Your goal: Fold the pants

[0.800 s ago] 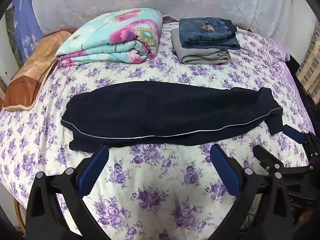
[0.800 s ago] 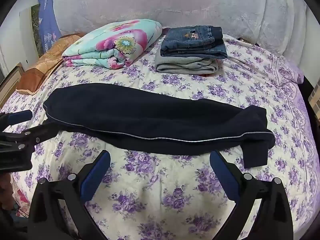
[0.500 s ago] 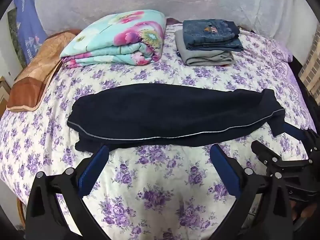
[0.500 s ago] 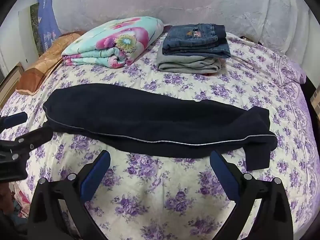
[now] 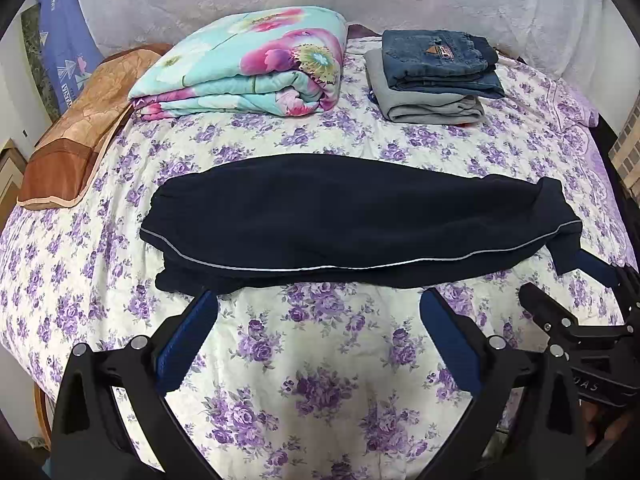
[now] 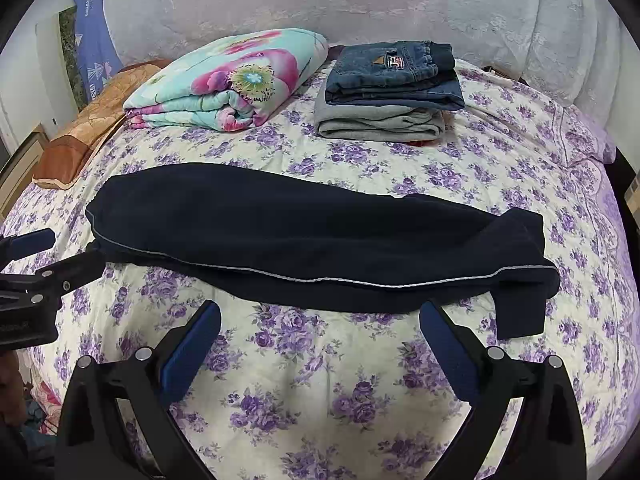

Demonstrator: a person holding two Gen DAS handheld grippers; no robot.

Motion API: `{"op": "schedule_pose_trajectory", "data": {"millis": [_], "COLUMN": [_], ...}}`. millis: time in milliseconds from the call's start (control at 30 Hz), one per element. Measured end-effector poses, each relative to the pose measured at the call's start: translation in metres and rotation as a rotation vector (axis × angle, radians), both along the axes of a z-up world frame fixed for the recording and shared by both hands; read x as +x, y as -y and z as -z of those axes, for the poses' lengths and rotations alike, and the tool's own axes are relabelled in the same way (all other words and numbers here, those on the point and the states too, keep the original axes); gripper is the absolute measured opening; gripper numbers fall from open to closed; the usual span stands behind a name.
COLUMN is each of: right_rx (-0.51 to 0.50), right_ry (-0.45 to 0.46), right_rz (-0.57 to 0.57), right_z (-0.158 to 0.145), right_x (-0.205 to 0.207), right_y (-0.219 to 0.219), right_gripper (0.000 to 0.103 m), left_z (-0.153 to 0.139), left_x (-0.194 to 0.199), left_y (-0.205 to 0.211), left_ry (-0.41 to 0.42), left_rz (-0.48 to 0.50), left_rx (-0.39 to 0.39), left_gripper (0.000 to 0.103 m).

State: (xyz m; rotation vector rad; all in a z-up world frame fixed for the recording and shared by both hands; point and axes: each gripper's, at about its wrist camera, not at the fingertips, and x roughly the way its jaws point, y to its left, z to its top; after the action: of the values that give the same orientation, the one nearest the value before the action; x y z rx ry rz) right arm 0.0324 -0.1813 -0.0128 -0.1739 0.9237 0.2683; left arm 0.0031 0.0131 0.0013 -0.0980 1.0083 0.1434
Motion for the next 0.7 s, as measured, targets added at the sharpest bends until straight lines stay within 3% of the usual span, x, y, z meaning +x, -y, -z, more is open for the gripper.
{"op": "schedule_pose_trajectory", "data": {"millis": [700], "right_rx": [0.001], "right_ry": [-0.018], "right_rz": [-0.003], "right_z": [0.0076], "right_x": [-0.0011], "right_y": [-0.0016], "right_gripper": [0.100], "left_z": [0.0040], "left_x": [-0.0017], "left_y": [-0.0079], "left_ry": [-0.007], "left_rz": [-0.023], "left_rx": [-0.006], "left_gripper": [0.099]}}
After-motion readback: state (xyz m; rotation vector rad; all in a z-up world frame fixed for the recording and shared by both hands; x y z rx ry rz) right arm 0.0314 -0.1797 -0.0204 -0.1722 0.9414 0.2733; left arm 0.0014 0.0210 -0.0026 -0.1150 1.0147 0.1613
